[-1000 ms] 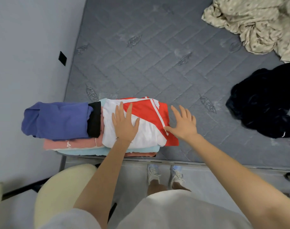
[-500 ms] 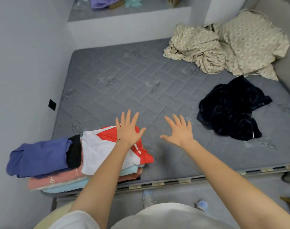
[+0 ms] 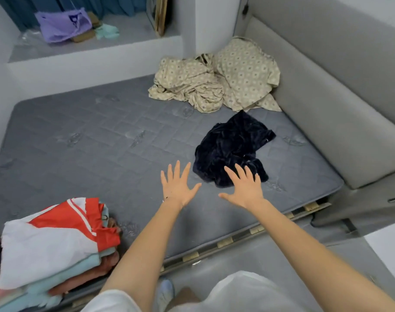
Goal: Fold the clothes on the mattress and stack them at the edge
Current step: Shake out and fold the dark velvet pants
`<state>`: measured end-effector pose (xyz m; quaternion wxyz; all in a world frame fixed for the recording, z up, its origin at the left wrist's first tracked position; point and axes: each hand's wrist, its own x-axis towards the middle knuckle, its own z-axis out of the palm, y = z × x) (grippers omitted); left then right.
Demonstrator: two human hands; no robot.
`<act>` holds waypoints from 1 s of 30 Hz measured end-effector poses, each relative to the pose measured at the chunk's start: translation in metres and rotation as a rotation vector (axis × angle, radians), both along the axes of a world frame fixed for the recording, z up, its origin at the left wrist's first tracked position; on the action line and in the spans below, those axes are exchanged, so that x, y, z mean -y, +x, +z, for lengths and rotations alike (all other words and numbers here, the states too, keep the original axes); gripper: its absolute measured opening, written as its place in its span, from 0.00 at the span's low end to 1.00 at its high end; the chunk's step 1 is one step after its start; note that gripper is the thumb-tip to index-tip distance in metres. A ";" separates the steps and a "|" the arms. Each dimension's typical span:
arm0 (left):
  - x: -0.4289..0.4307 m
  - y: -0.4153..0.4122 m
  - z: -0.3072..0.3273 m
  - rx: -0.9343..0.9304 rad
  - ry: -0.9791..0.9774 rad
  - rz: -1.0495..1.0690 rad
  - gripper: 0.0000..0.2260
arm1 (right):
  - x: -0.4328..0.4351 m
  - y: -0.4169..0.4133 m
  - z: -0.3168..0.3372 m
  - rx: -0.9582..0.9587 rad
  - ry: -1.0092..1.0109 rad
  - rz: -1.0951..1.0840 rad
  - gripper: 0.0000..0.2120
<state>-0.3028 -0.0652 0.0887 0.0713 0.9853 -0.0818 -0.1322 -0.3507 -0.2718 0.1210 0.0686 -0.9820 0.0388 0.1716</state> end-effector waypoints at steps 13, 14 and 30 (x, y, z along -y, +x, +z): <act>0.084 0.048 -0.013 -0.009 0.006 -0.083 0.35 | 0.114 0.032 -0.014 -0.098 -0.002 -0.139 0.42; 0.087 0.055 -0.018 -0.018 0.005 -0.078 0.35 | 0.119 0.040 -0.017 -0.099 -0.004 -0.134 0.42; 0.181 0.194 -0.086 -0.170 -0.023 -0.024 0.36 | 0.231 0.153 -0.072 -0.200 -0.023 -0.246 0.44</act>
